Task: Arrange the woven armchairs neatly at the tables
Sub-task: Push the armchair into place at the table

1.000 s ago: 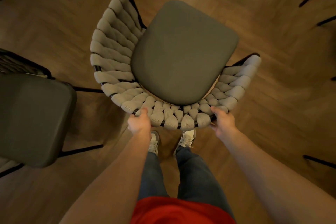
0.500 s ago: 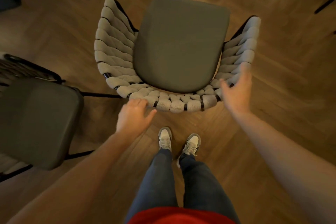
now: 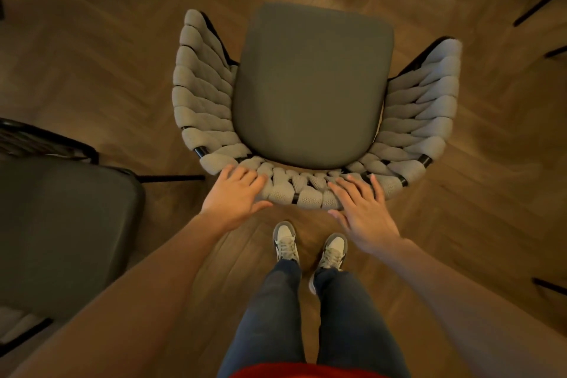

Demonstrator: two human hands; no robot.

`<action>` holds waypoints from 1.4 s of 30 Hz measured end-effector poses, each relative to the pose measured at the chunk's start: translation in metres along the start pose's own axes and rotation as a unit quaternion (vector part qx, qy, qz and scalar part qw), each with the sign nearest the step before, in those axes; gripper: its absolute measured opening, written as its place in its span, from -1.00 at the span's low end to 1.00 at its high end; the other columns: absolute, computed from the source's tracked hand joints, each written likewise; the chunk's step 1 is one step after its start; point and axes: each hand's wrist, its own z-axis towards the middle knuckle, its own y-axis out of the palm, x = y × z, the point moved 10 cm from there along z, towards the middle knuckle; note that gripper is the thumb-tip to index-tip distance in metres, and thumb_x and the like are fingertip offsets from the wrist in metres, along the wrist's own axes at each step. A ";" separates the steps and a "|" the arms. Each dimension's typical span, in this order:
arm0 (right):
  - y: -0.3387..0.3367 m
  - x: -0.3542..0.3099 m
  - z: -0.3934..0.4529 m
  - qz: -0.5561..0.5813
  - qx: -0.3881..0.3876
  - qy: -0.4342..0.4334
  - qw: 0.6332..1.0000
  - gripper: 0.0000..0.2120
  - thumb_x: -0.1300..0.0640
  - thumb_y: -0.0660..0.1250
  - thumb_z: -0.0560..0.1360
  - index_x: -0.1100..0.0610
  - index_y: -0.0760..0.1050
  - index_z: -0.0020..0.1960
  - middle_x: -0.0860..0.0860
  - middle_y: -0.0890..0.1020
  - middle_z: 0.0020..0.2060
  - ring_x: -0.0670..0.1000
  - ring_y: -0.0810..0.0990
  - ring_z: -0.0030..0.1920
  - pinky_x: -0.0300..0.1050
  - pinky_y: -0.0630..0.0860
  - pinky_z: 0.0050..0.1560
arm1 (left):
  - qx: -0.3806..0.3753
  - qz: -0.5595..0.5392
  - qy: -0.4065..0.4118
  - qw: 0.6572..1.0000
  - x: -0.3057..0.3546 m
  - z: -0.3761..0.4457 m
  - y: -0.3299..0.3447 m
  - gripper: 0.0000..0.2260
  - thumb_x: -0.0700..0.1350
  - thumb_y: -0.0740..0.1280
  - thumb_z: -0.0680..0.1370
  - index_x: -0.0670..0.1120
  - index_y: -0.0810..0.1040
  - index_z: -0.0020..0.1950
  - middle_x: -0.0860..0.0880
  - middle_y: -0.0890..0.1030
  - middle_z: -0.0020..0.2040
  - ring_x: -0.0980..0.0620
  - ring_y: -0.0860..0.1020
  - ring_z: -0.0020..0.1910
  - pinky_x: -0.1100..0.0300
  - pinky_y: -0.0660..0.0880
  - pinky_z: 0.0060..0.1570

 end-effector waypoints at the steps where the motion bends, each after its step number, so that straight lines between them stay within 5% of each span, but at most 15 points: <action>1: -0.001 0.001 0.001 0.001 0.004 -0.001 1.000 -0.46 -0.21 -0.04 0.65 0.06 0.31 0.49 0.02 0.47 0.38 0.11 0.32 0.46 0.24 0.01 0.52 | 0.015 -0.002 0.003 1.000 0.000 0.001 -0.001 -0.41 0.29 0.00 0.57 -0.10 0.50 0.30 -0.10 0.60 0.11 -0.15 0.54 0.13 -0.13 0.41 0.20; 17: -0.035 0.040 0.081 0.004 -0.017 -0.058 0.998 -0.41 -0.25 -0.14 0.64 0.04 0.35 0.47 -0.01 0.50 0.33 0.08 0.34 0.46 0.20 0.03 0.51 | 0.063 -0.042 -0.076 0.994 -0.030 0.045 -0.019 -0.47 0.28 0.07 0.56 -0.07 0.57 0.22 -0.03 0.64 0.06 -0.09 0.58 0.09 -0.12 0.49 0.15; 21: -0.051 0.046 0.118 -0.005 -0.025 -0.079 0.997 -0.45 -0.22 -0.03 0.62 0.03 0.35 0.47 -0.02 0.51 0.32 0.08 0.34 0.46 0.19 0.00 0.50 | 0.064 -0.048 -0.100 0.992 -0.051 0.063 -0.028 -0.47 0.27 0.06 0.58 -0.07 0.57 0.22 -0.03 0.65 0.05 -0.08 0.59 0.09 -0.11 0.49 0.16; 29: -0.076 0.045 0.188 -0.014 -0.014 -0.121 0.992 -0.49 -0.21 0.00 0.62 0.02 0.39 0.42 -0.04 0.54 0.19 0.05 0.47 0.27 0.14 0.09 0.48 | 0.068 -0.070 -0.138 0.986 -0.103 0.095 -0.036 -0.47 0.29 0.06 0.58 -0.07 0.57 0.21 -0.02 0.65 0.04 -0.08 0.58 0.08 -0.12 0.49 0.17; 42: -0.125 0.037 0.328 -0.037 0.002 -0.097 0.995 -0.50 -0.19 0.00 0.62 0.02 0.36 0.44 -0.01 0.53 0.23 0.07 0.42 0.37 0.18 0.01 0.52 | 0.070 -0.078 -0.150 0.983 -0.223 0.172 -0.062 -0.44 0.29 0.04 0.56 -0.08 0.61 0.18 -0.03 0.66 0.02 -0.08 0.60 0.04 -0.07 0.53 0.12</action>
